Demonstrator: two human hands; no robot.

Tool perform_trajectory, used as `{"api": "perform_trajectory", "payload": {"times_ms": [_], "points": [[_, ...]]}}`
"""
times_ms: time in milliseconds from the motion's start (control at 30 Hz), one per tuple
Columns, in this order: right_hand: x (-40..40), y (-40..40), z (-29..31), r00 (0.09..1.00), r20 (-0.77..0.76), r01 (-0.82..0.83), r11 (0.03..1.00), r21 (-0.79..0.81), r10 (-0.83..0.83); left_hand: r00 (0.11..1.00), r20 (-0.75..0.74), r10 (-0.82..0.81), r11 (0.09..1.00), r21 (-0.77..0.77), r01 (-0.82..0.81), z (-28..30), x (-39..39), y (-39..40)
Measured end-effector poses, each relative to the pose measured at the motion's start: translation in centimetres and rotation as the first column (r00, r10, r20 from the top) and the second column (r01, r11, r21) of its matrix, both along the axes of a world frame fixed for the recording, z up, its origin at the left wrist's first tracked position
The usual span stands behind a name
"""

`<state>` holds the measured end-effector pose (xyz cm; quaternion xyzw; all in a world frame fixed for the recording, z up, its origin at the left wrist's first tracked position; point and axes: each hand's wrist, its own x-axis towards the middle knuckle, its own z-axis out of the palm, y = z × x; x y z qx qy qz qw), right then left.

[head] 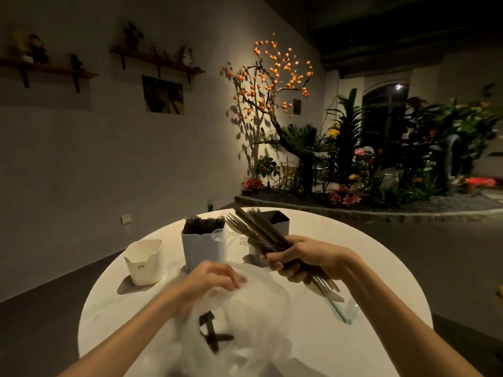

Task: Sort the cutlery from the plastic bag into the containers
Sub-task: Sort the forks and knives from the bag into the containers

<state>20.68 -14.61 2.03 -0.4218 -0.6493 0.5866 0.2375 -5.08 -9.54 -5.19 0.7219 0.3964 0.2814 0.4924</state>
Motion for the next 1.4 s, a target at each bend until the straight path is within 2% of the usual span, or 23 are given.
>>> {"api": "perform_trajectory", "payload": {"times_ms": [67, 133, 233, 333, 400, 467, 567, 633, 733, 800, 933, 1067, 1200, 1333, 1400], "points": [[0.3, 0.8, -1.4, 0.999, -0.046, 0.002, 1.0, -0.013, -0.003, 0.999, 0.036, -0.015, 0.999, -0.05, 0.017, -0.2, 1.2, 0.2], [0.4, 1.7, -2.9, 0.997, -0.079, 0.014, 0.999, -0.032, -0.017, 0.982, 0.174, 0.068, 0.993, -0.106, -0.05, -0.4, 1.6, 1.0], [0.7, 3.3, -5.3, 0.988, -0.153, 0.027, 0.997, -0.074, -0.038, 0.874, 0.442, 0.202, 0.959, -0.27, -0.086, -1.2, 1.8, 3.1], [0.3, 5.2, -7.8, 0.971, -0.236, 0.009, 0.992, -0.129, -0.04, 0.754, 0.617, 0.226, 0.94, -0.342, -0.001, -2.0, 2.6, 5.7], [-0.4, 6.3, -9.1, 0.961, -0.272, -0.004, 0.986, -0.169, -0.043, 0.765, 0.619, 0.176, 0.955, -0.296, 0.02, -2.3, 3.8, 6.9], [-1.3, 7.5, -10.8, 0.945, -0.322, -0.016, 0.977, -0.213, -0.055, 0.757, 0.623, 0.198, 0.959, -0.282, -0.019, -3.1, 5.2, 7.9], [-2.4, 8.5, -13.2, 0.895, -0.437, -0.044, 0.957, -0.288, -0.09, 0.621, 0.718, 0.314, 0.862, -0.49, 0.131, -4.6, 6.9, 8.2], [-3.0, 9.0, -14.8, 0.88, -0.459, -0.039, 0.943, -0.33, -0.125, 0.615, 0.697, 0.369, 0.808, -0.568, 0.16, -6.6, 7.3, 8.3], [-3.6, 9.4, -15.7, 0.925, -0.353, 0.022, 0.948, -0.318, -0.139, 0.644, 0.663, 0.381, 0.809, -0.576, 0.115, -9.1, 7.4, 8.7], [-3.9, 9.3, -15.8, 0.954, -0.266, 0.064, 0.958, -0.281, -0.141, 0.631, 0.679, 0.375, 0.824, -0.557, 0.109, -9.9, 7.3, 8.8], [-3.5, 9.5, -15.9, 0.941, -0.243, 0.156, 0.941, -0.3, -0.234, 0.575, 0.701, 0.421, 0.849, -0.527, 0.02, -10.2, 7.6, 9.2], [-2.2, 9.8, -16.1, 0.967, -0.114, 0.199, 0.957, -0.21, -0.226, 0.492, 0.736, 0.466, 0.867, -0.491, -0.086, -10.1, 6.7, 10.0], [-1.8, 9.7, -16.1, 0.958, -0.025, 0.278, 0.949, -0.148, -0.285, 0.515, 0.724, 0.459, 0.877, -0.461, -0.133, -10.2, 5.6, 11.1], [-2.1, 9.4, -16.0, 0.933, -0.058, 0.352, 0.934, -0.055, -0.355, 0.504, 0.724, 0.471, 0.87, -0.478, -0.126, -10.3, 5.1, 11.0], [-2.1, 9.3, -15.7, 0.91, -0.103, 0.4, 0.916, -0.029, -0.401, 0.541, 0.706, 0.456, 0.877, -0.459, -0.14, -10.0, 5.0, 10.6]]}}
